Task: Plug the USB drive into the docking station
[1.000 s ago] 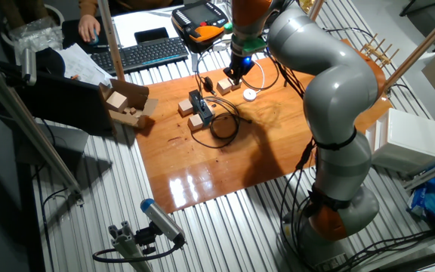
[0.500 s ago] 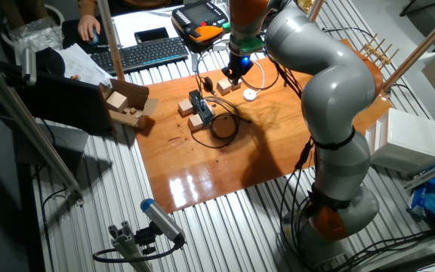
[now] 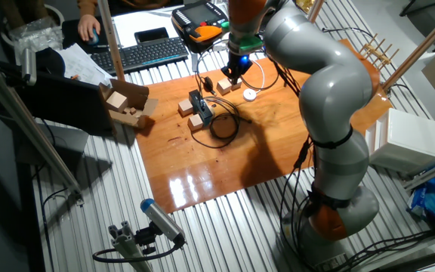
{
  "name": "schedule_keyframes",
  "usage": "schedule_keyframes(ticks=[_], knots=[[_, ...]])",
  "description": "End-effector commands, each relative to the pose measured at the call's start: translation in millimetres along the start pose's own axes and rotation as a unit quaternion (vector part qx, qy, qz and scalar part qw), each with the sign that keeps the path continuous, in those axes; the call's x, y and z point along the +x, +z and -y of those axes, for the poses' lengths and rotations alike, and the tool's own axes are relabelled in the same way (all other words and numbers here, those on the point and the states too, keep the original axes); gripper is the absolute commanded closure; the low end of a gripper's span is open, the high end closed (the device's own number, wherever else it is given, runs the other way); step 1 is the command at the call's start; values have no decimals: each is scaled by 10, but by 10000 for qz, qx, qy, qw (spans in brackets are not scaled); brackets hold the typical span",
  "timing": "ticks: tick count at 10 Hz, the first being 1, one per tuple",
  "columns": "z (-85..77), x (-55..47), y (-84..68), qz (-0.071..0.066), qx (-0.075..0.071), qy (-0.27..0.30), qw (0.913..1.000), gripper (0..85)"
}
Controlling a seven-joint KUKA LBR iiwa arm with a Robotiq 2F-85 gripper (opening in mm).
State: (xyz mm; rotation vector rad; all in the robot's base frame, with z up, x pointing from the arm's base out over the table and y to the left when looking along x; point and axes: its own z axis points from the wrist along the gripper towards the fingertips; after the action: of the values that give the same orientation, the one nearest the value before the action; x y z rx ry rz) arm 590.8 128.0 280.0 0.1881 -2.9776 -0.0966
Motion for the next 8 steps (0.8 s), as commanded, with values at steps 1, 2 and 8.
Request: schedule_keyframes(ticks=[1,2,8], knots=[[2,0,2,10,140,-78,9999,850],[2,0,2,57,131,-89,9999,850],[2,0,2,-18,213,-173,9996,850]])
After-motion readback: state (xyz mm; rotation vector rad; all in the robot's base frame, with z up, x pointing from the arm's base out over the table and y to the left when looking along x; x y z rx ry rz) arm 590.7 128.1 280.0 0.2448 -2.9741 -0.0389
